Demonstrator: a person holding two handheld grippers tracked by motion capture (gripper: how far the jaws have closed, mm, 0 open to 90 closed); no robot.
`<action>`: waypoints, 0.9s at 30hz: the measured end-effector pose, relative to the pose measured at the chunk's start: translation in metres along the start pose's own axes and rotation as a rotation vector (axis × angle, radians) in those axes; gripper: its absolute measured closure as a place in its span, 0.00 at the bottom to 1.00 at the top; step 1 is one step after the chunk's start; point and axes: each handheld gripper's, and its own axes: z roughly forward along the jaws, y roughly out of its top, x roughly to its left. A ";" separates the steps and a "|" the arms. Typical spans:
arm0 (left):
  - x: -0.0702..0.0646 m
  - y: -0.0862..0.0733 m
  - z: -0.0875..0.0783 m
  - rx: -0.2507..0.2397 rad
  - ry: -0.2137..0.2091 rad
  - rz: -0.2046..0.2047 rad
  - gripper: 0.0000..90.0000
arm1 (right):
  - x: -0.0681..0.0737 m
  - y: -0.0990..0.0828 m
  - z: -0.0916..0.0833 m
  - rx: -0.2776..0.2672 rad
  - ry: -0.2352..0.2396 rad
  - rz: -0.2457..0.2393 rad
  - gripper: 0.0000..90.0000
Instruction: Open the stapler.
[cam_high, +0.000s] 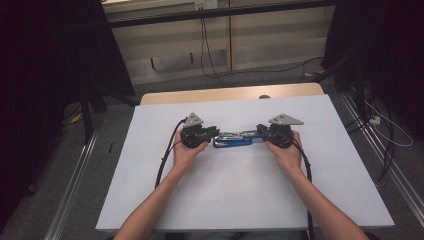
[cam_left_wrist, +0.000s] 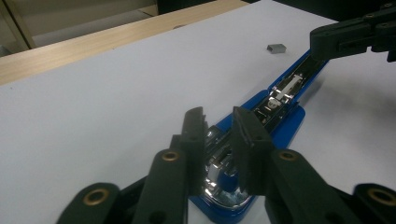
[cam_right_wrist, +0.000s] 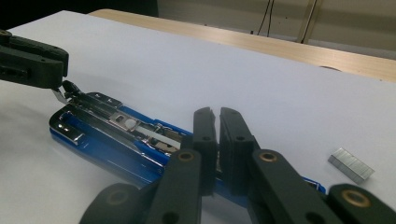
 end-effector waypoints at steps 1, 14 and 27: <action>-0.001 0.001 -0.001 0.002 -0.005 0.006 0.80 | 0.000 0.000 -0.001 -0.005 0.004 0.000 0.92; -0.011 0.003 -0.006 0.007 0.049 -0.004 0.35 | 0.001 0.003 -0.005 -0.034 0.019 0.014 0.46; -0.012 0.000 -0.016 0.034 0.074 -0.013 0.05 | -0.003 0.002 -0.015 -0.053 0.021 0.024 0.04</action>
